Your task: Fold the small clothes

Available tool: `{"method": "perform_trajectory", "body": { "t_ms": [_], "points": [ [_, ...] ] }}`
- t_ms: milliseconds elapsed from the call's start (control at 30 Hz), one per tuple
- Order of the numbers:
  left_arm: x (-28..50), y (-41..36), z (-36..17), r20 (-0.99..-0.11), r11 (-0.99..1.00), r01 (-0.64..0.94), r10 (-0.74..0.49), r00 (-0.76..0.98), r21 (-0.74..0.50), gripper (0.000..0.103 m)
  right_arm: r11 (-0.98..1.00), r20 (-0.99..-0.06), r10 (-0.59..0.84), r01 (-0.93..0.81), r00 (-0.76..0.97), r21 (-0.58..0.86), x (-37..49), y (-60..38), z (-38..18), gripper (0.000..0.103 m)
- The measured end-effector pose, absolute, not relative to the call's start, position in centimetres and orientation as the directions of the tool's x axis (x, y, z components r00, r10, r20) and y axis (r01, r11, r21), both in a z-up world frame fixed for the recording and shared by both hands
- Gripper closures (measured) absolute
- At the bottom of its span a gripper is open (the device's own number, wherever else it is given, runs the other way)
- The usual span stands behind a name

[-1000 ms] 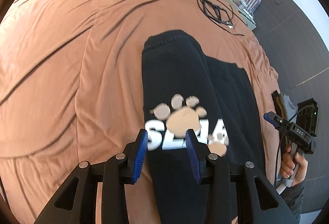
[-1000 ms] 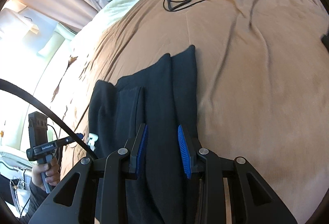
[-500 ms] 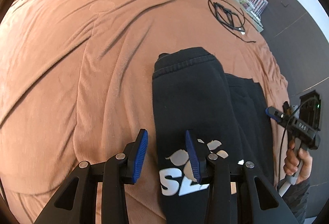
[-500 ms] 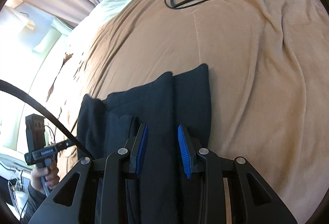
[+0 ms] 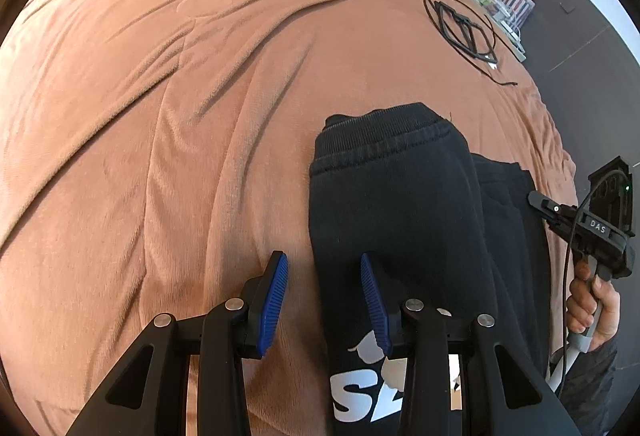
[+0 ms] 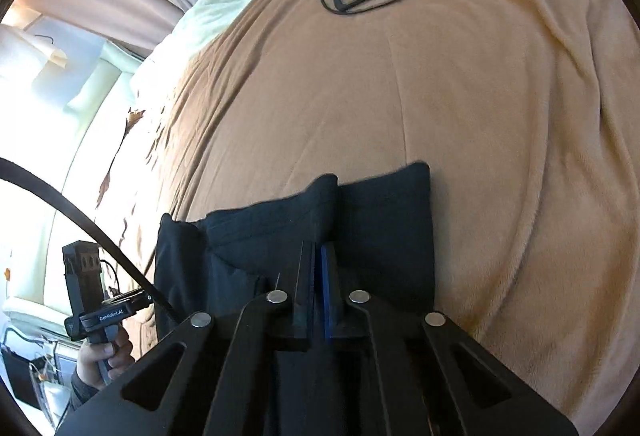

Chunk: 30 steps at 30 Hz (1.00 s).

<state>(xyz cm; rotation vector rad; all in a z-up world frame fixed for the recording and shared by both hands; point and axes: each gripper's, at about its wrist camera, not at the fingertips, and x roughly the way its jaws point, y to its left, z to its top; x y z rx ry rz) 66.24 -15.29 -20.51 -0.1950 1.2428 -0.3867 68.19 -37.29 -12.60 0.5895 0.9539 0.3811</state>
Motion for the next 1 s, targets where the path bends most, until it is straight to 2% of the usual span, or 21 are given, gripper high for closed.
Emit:
{"method": "perform_trajectory", "body": {
  "t_ms": [233,567,600,633,667,700,733,933,1000],
  "points": [
    [66.2,-15.6,-20.4,-0.889,0.927,0.185,-0.368,0.273,-0.327,0.063,0.821,-0.642,0.45,-0.005,0.621,0.571,65.9,-38.9,-10.1,0.103],
    [66.5,-16.7,-20.8,-0.899,0.936,0.196,-0.338,0.277,-0.291,0.063,0.827,-0.715,0.391,0.119,0.58,0.549,65.9,-39.7,-12.2,0.102],
    [66.5,-16.5,-20.7,-0.899,0.936,0.195,-0.339,0.276,-0.293,0.063,0.827,-0.715,0.391,0.119,0.58,0.549,65.6,-39.7,-11.6,0.1],
    [66.5,-16.4,-20.7,-0.9,0.936,0.193,-0.34,0.274,-0.295,0.063,0.829,-0.714,0.388,0.117,0.582,0.546,65.4,-39.8,-11.2,0.086],
    [66.5,-16.3,-20.6,-0.898,0.935,0.189,-0.345,0.272,-0.301,0.063,0.829,-0.707,0.393,0.107,0.588,0.549,64.9,-39.8,-10.7,0.059],
    [66.3,-16.2,-20.6,-0.897,0.933,0.187,-0.349,0.271,-0.306,0.063,0.826,-0.697,0.4,0.095,0.595,0.555,64.5,-40.0,-10.3,0.045],
    [66.2,-16.2,-20.6,-0.895,0.93,0.184,-0.358,0.266,-0.317,0.063,0.826,-0.688,0.403,0.084,0.604,0.557,64.0,-40.0,-10.0,0.036],
    [65.2,-15.7,-20.6,-0.883,0.918,0.168,-0.394,0.255,-0.361,0.063,0.829,-0.672,0.449,0.007,0.589,0.56,61.3,-40.0,-9.4,0.036],
    [64.6,-15.6,-20.5,-0.88,0.912,0.165,-0.406,0.248,-0.375,0.063,0.838,-0.687,0.445,0.004,0.574,0.546,60.5,-39.9,-9.8,0.041]
  ]
}}
